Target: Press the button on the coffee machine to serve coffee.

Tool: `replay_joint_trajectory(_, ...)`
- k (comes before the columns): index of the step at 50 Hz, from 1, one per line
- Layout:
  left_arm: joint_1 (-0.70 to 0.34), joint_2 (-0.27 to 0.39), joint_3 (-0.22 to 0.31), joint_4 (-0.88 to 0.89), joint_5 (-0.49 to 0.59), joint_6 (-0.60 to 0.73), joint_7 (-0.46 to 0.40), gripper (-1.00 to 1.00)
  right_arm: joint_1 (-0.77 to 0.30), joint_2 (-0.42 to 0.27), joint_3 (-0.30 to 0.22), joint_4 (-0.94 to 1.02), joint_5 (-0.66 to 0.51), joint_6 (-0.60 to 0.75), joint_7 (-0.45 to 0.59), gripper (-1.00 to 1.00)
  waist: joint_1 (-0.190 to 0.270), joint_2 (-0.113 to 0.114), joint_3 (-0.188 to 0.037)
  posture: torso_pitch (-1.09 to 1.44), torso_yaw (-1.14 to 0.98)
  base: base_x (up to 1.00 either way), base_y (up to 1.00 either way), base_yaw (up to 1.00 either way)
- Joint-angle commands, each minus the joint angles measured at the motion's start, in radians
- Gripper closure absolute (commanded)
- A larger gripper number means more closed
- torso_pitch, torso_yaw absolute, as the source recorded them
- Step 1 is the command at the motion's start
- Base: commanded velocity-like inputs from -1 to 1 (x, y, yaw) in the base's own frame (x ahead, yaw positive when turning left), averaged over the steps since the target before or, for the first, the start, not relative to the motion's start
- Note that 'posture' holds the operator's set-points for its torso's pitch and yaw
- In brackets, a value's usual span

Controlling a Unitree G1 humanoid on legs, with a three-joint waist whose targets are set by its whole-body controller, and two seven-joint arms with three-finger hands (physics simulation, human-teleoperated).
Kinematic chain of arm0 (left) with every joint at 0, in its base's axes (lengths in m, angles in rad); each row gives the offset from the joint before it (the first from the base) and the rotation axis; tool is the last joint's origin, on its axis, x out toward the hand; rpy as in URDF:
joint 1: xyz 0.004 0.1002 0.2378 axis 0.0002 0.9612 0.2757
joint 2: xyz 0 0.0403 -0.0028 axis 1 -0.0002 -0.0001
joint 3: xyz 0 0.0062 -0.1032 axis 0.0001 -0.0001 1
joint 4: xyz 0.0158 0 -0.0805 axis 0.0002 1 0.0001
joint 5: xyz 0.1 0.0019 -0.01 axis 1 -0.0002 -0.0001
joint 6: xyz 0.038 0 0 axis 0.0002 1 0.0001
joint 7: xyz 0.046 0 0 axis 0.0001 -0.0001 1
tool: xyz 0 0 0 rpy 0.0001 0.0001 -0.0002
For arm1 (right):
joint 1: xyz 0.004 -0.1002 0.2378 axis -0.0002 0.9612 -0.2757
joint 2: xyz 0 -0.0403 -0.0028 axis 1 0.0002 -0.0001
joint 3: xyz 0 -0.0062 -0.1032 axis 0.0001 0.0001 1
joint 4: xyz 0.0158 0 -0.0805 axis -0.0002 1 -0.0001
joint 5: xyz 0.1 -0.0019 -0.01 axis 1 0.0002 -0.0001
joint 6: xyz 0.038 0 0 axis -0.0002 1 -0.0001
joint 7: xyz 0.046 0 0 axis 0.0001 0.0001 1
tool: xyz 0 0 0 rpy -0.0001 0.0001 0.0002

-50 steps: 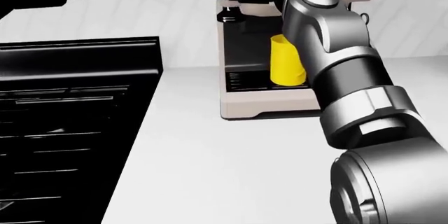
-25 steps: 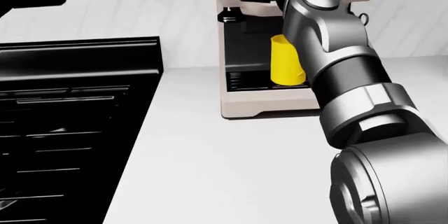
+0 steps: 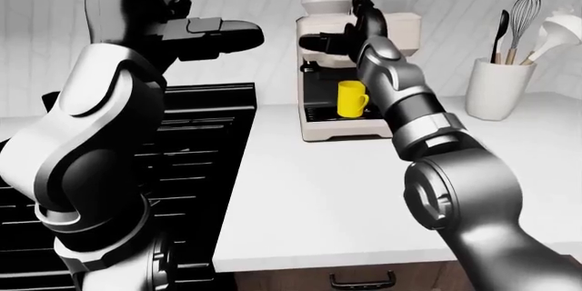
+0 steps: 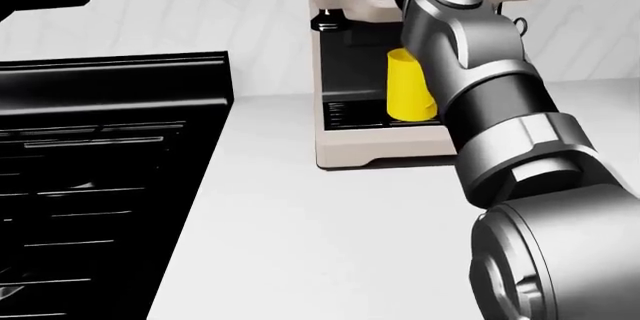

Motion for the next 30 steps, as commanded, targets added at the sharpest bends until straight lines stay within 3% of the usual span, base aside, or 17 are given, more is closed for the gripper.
replay_joint_trajectory(1, -0.030, 0.008, 0.009, -0.008, 0.002, -0.020, 0.001, -1.00, -0.040, -0.009, -0.001, -0.042, 0.000, -0.026, 0.000, -1.00, 0.000, 0.001, -0.007, -0.55, 0.00, 0.00, 0.00, 0.00)
replay_joint_trajectory(14, -0.031, 0.007, 0.001, -0.002, -0.007, 0.000, -0.005, -1.00, -0.037, -0.010, -0.003, -0.036, 0.003, -0.034, -0.003, -1.00, 0.001, 0.001, -0.007, -0.55, 0.00, 0.00, 0.00, 0.00)
replay_joint_trajectory(30, -0.034, 0.004, 0.005, 0.001, -0.004, 0.001, -0.005, -1.00, -0.044, -0.013, -0.004, -0.033, 0.005, -0.033, -0.006, -1.00, 0.000, 0.002, 0.009, -0.51, 0.00, 0.00, 0.00, 0.00)
